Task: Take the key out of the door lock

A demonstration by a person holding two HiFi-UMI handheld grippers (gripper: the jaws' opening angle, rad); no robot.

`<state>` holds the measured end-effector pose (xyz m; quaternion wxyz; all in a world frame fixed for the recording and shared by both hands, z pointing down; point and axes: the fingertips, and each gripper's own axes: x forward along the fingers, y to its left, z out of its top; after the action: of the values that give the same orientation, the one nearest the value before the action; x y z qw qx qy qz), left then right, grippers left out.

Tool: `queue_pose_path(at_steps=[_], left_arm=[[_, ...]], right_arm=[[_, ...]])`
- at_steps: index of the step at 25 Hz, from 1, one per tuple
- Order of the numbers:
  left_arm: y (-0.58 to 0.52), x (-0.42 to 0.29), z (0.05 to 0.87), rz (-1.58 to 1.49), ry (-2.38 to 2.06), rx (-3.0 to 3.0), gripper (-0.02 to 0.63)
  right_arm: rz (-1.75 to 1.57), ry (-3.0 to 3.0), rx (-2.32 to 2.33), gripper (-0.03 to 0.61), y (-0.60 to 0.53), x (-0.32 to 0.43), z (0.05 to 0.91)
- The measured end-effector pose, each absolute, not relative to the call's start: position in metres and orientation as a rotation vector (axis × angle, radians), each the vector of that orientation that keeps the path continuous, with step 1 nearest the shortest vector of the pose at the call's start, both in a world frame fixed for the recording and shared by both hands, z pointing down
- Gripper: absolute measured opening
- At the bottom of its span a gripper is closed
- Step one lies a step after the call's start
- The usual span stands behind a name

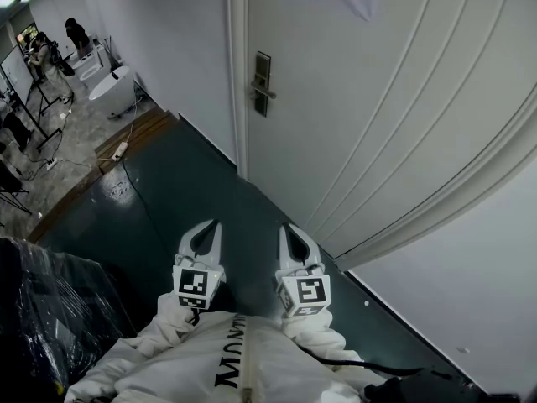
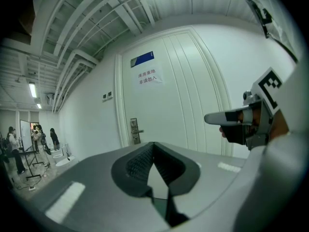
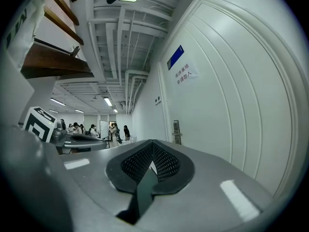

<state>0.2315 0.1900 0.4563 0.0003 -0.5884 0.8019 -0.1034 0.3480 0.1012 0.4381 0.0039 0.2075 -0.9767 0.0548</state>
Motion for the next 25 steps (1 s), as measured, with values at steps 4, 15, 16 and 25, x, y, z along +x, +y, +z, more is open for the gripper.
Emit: queue_pose_path(at_steps=[4, 15, 16, 25], left_arm=[[0.179, 0.214, 0.460, -0.322, 2.511, -1.865, 0.000], [0.149, 0.127, 0.462, -0.308, 2.493, -1.907, 0.000], [0.147, 0.117, 0.462, -0.305, 2.495, -1.908, 0.000], [0.129, 0.035, 0.465, -0.277, 2.503, -1.933, 0.000]], right_arm=[[0.148, -3.050, 0.655, 0.000, 0.093, 0.329, 0.438], [0.121, -3.019, 0.669, 0.000, 0.072, 0.239, 0.435], [0.120, -3.016, 0.671, 0.000, 0.069, 0.230, 0.435], [0.112, -2.981, 0.667, 0.000, 0.055, 0.147, 0.442]])
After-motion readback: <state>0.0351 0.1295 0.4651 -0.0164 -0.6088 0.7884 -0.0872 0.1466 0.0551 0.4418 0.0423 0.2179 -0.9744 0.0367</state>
